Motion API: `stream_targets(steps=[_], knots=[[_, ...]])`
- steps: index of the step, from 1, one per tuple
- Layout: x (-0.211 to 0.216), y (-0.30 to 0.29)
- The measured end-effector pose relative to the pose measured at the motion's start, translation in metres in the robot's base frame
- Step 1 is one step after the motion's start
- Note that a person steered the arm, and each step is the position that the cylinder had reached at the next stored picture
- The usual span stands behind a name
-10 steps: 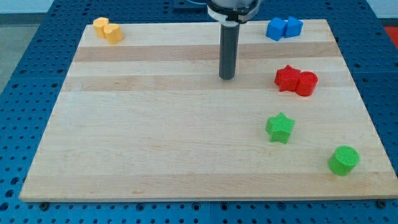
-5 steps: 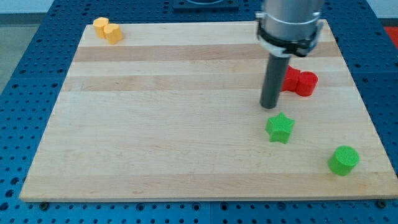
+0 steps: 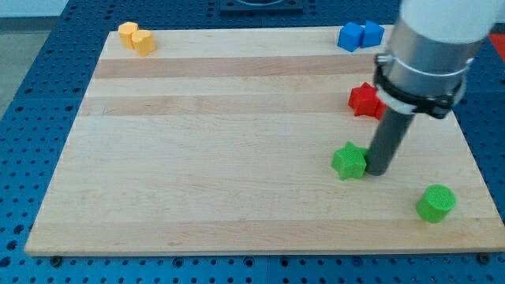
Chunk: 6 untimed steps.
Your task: Move the green star to the left center of the board
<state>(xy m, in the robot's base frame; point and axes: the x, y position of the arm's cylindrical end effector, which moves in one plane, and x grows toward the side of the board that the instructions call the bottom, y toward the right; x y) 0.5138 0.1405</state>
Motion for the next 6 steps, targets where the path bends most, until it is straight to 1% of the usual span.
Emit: stream_targets(steps=[2,3,4,6], knots=[[0.001,-0.089],[0.001,-0.124],[-0.008,-0.127],[-0.046,-0.12]])
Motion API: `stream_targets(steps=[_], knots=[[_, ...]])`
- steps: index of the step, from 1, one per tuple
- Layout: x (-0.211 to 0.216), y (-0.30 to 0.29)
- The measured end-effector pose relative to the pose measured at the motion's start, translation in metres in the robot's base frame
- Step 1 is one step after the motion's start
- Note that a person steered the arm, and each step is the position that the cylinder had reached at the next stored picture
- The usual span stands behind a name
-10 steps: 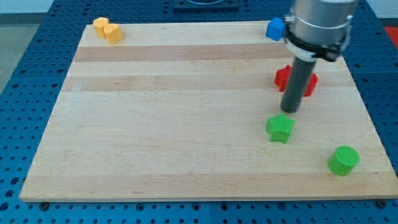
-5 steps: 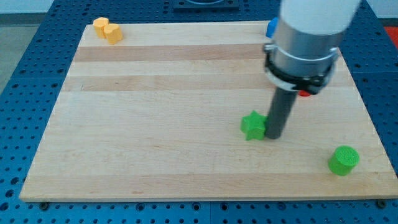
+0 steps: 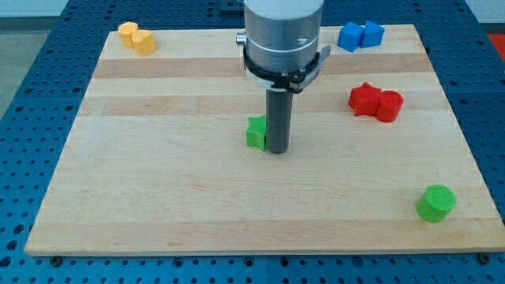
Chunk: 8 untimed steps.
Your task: Move the green star to the left center of the board
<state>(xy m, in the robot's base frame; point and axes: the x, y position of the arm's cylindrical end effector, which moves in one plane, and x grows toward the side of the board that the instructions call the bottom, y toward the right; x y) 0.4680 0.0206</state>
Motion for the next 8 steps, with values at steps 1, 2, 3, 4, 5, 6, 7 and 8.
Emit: stream_targets(steps=[1,2,3,4,5,6,7,8], knots=[[-0.019,0.0],[-0.034,-0.004],[-0.044,-0.026],[-0.043,-0.067],[-0.033,-0.08],[-0.02,-0.088],[-0.01,-0.108],[0.001,-0.142]])
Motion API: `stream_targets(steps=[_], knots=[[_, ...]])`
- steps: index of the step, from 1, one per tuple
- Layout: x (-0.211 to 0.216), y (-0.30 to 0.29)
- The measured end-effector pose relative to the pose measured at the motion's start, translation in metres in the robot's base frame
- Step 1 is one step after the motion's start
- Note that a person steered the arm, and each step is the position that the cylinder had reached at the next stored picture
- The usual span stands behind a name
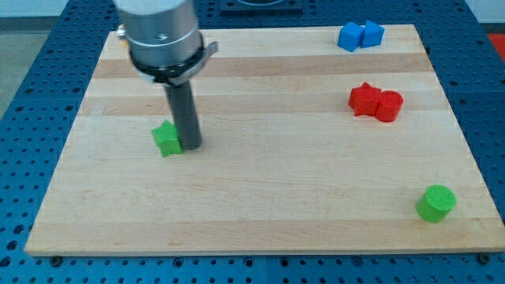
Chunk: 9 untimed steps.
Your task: Move the green star to the left center of the board
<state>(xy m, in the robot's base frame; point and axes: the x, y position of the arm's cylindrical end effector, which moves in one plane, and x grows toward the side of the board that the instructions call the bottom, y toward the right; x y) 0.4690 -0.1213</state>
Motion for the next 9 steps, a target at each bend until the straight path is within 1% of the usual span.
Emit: stream_targets(steps=[1,3,4,5,6,7,9], knots=[[0.019,-0.023],[0.019,-0.077],[0.014,-0.077],[0.01,-0.053],[-0.006,-0.05],[-0.018,-0.063],[-0.03,-0.114]])
